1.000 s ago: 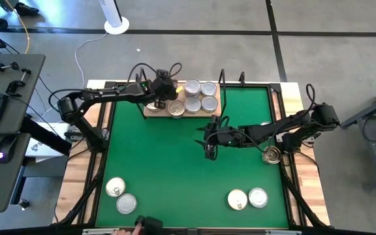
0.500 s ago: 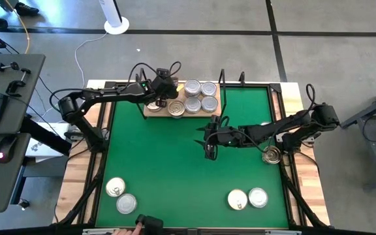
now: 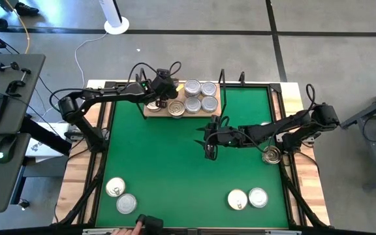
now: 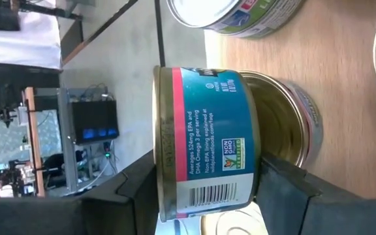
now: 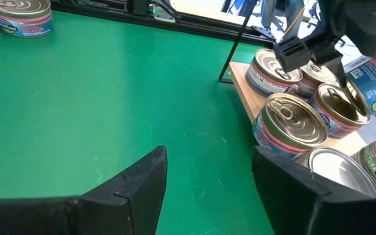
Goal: Stack canned seafood by type on shelf
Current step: Stack the blue/pink tuna can on top of the other blue/pink tuna can on the shelf
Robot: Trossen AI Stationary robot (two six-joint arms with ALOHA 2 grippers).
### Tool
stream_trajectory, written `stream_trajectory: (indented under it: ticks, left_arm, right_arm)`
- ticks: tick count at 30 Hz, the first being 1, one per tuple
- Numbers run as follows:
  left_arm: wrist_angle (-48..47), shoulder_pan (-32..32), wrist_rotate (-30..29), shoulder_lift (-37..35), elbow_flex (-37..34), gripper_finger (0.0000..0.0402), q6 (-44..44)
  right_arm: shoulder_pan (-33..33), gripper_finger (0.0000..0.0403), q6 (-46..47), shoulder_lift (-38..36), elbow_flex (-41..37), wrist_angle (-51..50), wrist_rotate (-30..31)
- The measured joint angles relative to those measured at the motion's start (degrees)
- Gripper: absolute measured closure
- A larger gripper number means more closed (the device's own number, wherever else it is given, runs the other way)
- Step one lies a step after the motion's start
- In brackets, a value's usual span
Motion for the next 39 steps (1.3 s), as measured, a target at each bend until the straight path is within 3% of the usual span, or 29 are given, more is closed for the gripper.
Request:
stream_trajectory:
  ticks: [13,27,39]
  left_arm:
    - [-3.4,0.0,0.1,0.0,0.0,0.0136,-3.0]
    - [-7.7,0.7,3.0,0.0,0.1,0.0130,-7.8]
    - [-4.8,1.7,2.9,0.0,0.0,0.0109,-8.6]
  right_arm:
    - [0.0,0.0187,0.0,0.0,0.0,0.0,0.0]
    - [0.0,0.0187,0.2,0.0,0.0,0.0,0.0]
    - [0.0,0.0187,0.2,0.0,0.0,0.0,-0.8]
